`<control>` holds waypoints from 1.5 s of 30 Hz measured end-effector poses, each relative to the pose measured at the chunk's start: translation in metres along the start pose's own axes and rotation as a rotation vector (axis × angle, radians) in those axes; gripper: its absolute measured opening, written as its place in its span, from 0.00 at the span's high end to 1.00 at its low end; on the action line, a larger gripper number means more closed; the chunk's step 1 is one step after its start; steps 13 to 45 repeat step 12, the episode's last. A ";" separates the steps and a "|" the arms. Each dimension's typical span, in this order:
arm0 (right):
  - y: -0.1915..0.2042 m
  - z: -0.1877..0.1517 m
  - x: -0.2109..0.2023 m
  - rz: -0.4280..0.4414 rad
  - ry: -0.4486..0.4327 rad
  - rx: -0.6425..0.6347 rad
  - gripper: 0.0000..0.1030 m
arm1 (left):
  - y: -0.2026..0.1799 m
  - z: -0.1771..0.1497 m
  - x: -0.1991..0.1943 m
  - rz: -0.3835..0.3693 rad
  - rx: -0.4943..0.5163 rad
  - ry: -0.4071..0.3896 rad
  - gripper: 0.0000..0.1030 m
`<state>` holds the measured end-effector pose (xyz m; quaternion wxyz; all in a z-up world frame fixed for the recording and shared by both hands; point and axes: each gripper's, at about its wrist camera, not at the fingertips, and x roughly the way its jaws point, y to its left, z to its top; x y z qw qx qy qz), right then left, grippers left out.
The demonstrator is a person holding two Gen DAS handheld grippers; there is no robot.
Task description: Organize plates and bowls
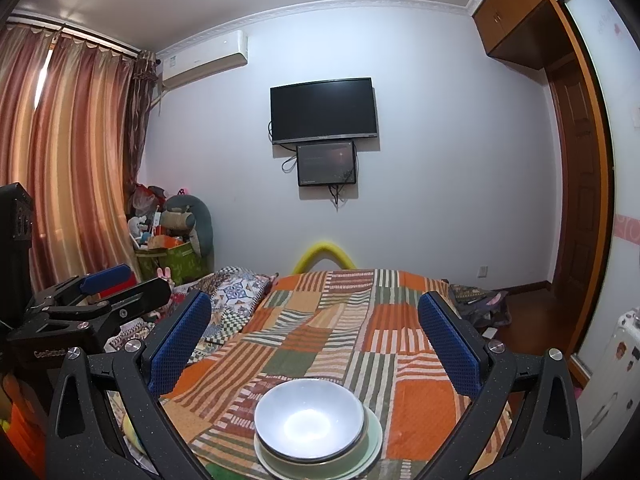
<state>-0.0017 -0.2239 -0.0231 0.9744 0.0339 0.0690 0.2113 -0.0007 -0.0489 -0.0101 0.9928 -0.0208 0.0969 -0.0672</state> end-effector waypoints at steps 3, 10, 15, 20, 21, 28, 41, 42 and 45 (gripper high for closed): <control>-0.001 -0.001 0.000 0.000 0.003 0.003 0.00 | -0.001 0.000 0.000 -0.001 0.002 0.001 0.00; -0.002 -0.001 0.001 0.004 0.006 0.004 0.00 | -0.003 0.001 -0.002 -0.008 0.005 -0.002 0.00; -0.002 -0.001 0.001 0.004 0.006 0.003 0.00 | -0.003 0.001 -0.002 -0.006 0.003 -0.004 0.00; -0.002 -0.001 0.001 0.004 0.006 0.003 0.00 | -0.003 0.001 -0.002 -0.006 0.003 -0.004 0.00; -0.002 -0.001 0.001 0.004 0.006 0.003 0.00 | -0.003 0.001 -0.002 -0.006 0.003 -0.004 0.00; -0.002 -0.001 0.001 0.004 0.006 0.003 0.00 | -0.003 0.001 -0.002 -0.006 0.003 -0.004 0.00; -0.002 -0.001 0.001 0.004 0.006 0.003 0.00 | -0.003 0.001 -0.002 -0.006 0.003 -0.004 0.00; -0.002 -0.001 0.001 0.004 0.006 0.003 0.00 | -0.003 0.001 -0.002 -0.006 0.003 -0.004 0.00; -0.002 -0.001 0.001 0.004 0.006 0.003 0.00 | -0.003 0.001 -0.002 -0.006 0.003 -0.004 0.00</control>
